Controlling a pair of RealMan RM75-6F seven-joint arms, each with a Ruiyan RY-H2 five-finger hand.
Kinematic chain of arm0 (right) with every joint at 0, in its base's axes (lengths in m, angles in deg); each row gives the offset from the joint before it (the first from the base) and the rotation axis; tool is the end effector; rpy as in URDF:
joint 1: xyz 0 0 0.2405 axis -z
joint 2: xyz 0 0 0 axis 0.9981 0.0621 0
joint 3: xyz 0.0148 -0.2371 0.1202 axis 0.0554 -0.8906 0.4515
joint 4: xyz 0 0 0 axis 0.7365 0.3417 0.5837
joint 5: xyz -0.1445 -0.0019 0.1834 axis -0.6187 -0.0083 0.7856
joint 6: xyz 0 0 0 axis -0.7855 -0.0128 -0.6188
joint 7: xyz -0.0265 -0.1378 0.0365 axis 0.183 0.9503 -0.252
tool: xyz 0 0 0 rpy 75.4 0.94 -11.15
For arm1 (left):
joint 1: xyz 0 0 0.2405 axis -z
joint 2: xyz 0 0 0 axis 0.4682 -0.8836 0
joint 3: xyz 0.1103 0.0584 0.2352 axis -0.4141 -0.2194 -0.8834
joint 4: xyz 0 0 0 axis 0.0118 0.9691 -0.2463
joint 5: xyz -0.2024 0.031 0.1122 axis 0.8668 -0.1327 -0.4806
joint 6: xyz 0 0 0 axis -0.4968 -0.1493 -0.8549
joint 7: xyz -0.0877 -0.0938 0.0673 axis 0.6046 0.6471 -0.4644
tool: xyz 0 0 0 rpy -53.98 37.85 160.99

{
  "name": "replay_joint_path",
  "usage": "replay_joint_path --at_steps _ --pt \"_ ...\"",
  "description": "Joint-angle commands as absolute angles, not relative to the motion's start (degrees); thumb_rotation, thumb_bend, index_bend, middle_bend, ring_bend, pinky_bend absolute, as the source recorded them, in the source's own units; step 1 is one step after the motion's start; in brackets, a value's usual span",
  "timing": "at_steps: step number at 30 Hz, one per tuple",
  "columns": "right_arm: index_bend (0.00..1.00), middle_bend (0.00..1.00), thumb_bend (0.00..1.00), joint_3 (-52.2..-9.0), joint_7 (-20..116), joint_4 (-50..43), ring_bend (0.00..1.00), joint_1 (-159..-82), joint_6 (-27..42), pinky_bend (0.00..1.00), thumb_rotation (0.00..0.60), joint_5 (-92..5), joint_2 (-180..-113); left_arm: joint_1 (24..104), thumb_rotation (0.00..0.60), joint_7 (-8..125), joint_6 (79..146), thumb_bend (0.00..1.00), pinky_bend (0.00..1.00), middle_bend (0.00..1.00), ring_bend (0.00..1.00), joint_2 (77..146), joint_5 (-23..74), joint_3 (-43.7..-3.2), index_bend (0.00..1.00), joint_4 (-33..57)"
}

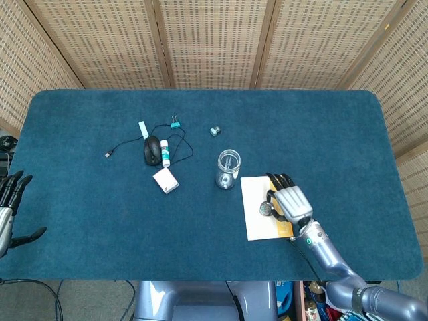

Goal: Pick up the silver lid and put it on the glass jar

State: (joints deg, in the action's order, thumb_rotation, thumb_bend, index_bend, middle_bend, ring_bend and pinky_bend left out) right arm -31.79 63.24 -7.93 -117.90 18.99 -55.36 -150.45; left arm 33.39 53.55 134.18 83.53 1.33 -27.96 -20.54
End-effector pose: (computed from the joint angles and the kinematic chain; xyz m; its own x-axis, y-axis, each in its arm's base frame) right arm -0.2347 -0.3291 -0.0307 0.4903 -0.2985 0.8189 -0.8594 -0.3222 0.3971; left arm -0.2896 0.1878 0.1723 0.4133 -0.0195 0.9104 0.9102 -0.0225 -0.4137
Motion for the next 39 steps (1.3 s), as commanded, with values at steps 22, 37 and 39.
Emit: replay_joint_path --at_steps 22,37,39 --pt "0.6 0.0 0.56 -33.1 62.5 -5.9 0.0 -119.2 19.0 0.0 0.6 -53.9 -152.4 33.9 0.6 52.9 133.4 0.05 0.0 0.0 0.0 84.0 1.9 -27.9 0.0 -20.1" --pt "0.64 0.01 0.6 -33.8 60.7 -7.4 0.0 -118.9 16.2 0.0 0.6 -55.7 -150.6 34.1 0.6 53.1 133.1 0.05 0.0 0.0 0.0 84.0 2.2 -28.0 0.0 -20.0" --pt "0.64 0.01 0.61 -34.0 59.9 -9.3 0.0 -118.3 14.8 0.0 0.6 -56.9 -148.7 34.2 0.6 53.2 132.9 0.05 0.0 0.0 0.0 84.0 2.3 -27.9 0.0 -20.0"
